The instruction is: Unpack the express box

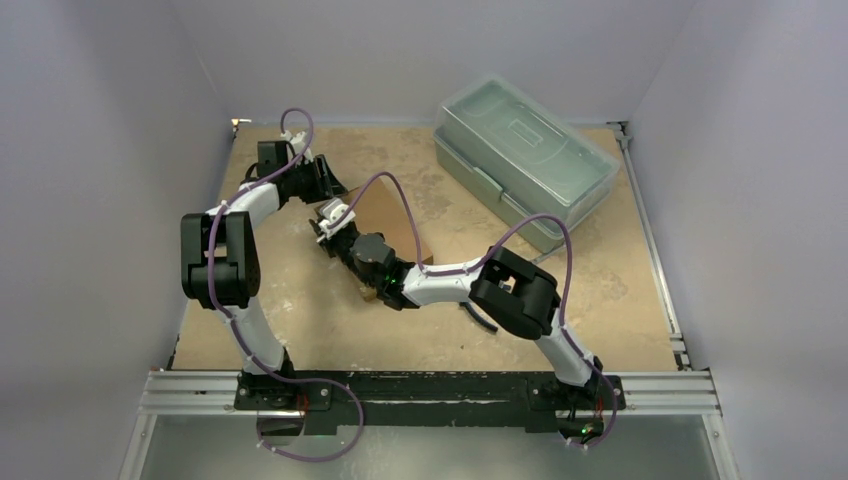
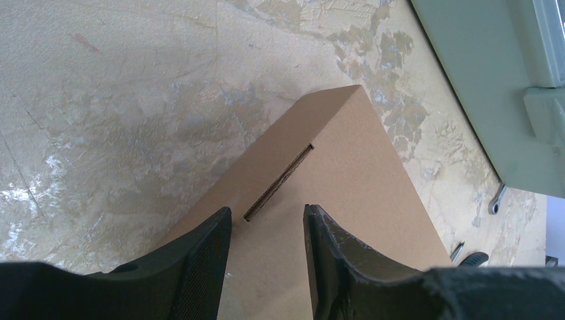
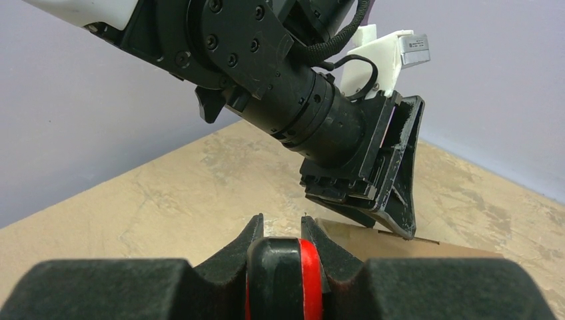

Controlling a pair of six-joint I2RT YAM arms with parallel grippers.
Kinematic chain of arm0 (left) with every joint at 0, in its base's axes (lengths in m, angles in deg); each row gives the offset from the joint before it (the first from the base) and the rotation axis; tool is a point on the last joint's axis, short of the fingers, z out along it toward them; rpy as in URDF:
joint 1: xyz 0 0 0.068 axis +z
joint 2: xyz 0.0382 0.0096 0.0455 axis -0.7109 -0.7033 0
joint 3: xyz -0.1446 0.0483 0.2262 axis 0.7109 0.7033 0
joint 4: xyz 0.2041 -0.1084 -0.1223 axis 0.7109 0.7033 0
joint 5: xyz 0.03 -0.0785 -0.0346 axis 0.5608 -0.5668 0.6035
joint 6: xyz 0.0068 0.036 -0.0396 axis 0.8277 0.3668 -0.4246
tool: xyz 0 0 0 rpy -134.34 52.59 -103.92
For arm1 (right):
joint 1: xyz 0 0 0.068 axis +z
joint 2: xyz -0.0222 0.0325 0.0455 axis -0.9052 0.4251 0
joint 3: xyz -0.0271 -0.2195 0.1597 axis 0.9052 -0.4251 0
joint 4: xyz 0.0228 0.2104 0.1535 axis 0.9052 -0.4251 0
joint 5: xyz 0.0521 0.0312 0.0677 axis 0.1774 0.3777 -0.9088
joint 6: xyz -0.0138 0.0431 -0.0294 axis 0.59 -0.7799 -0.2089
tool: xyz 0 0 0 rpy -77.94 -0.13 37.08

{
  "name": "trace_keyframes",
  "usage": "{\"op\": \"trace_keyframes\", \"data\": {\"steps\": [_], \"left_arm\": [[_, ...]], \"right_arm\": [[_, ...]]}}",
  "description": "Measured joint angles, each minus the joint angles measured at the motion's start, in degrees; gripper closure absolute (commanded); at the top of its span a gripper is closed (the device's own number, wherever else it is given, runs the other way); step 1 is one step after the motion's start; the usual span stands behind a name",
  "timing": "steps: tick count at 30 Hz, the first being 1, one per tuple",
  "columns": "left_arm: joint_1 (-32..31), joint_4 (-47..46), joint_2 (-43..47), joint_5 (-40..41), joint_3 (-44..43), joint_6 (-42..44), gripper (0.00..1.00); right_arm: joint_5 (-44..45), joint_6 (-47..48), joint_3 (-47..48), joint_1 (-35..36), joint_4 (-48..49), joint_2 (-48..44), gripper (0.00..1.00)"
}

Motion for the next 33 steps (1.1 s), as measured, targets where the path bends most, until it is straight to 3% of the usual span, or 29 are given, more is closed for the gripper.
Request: {"op": "trace_keyframes", "data": {"steps": [16,33], "left_arm": [[0.0,-0.02,0.0,-0.02,0.0,0.02,0.57],[0.0,-0.04,0.0,-0.02,0.0,0.02,0.57]], "right_arm": [[-1.07,0.07,-0.13,-0.46,-0.52,-5.79,1.0],[-1.11,-1.75,-0.11,-1.18,-1.68,-3.85,1.0]]}}
